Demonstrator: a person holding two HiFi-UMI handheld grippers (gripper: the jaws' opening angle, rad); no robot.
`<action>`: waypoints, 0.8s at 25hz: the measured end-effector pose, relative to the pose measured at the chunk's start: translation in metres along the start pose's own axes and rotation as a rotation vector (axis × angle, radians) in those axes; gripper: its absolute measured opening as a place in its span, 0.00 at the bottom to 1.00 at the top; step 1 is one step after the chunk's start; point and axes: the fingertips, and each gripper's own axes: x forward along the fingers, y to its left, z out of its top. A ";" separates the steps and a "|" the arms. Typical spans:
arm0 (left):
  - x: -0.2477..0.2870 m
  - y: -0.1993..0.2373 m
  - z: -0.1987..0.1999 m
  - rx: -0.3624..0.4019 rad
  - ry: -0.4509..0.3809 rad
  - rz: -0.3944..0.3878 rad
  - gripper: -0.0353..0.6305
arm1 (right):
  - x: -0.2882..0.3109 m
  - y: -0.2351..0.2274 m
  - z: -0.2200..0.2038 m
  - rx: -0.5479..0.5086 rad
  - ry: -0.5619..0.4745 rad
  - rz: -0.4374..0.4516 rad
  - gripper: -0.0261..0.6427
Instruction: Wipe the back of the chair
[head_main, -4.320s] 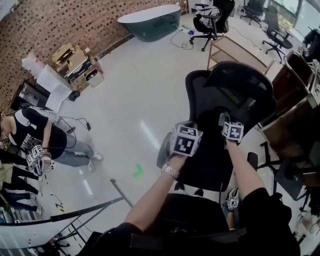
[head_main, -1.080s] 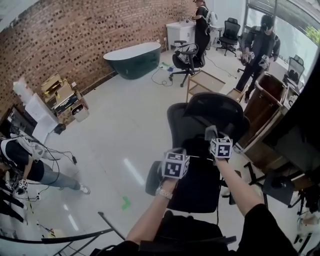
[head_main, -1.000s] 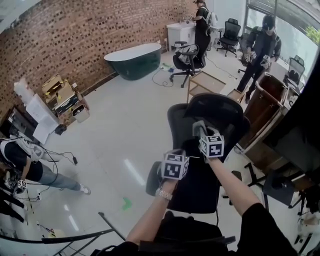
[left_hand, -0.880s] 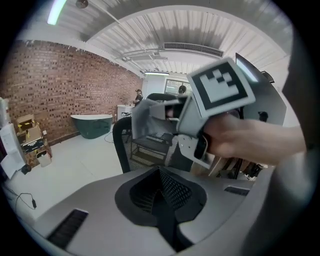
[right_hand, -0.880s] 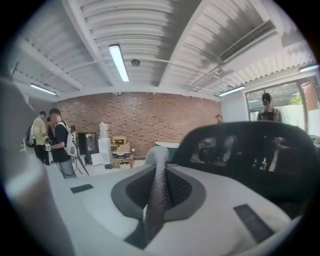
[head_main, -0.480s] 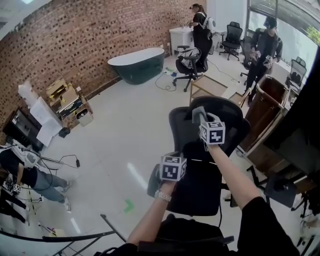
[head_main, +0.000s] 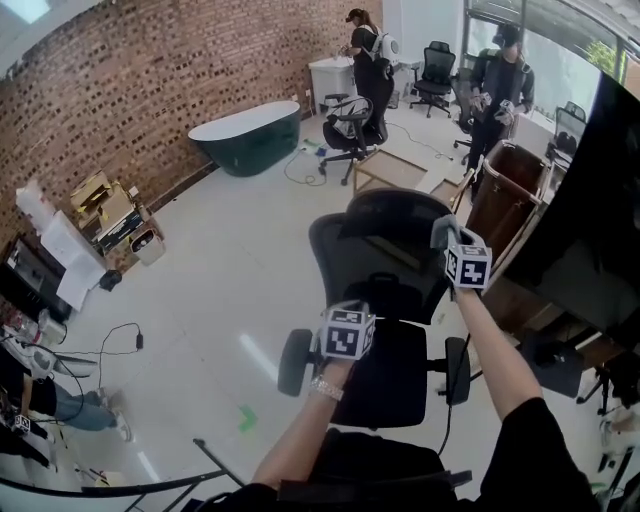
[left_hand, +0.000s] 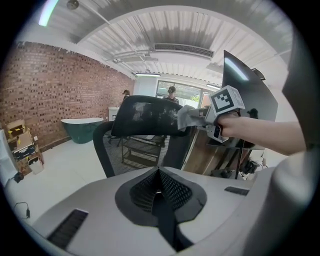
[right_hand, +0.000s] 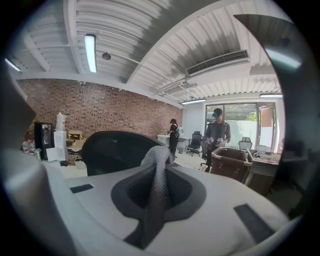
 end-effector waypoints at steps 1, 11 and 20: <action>0.001 -0.004 0.000 0.004 0.000 -0.004 0.04 | -0.005 -0.013 -0.003 0.004 0.005 -0.019 0.08; -0.007 -0.006 0.000 0.009 -0.007 0.014 0.04 | -0.038 -0.088 -0.024 0.033 0.019 -0.138 0.08; -0.006 -0.007 -0.010 0.017 0.024 0.040 0.04 | -0.057 0.044 -0.059 0.088 0.048 0.094 0.08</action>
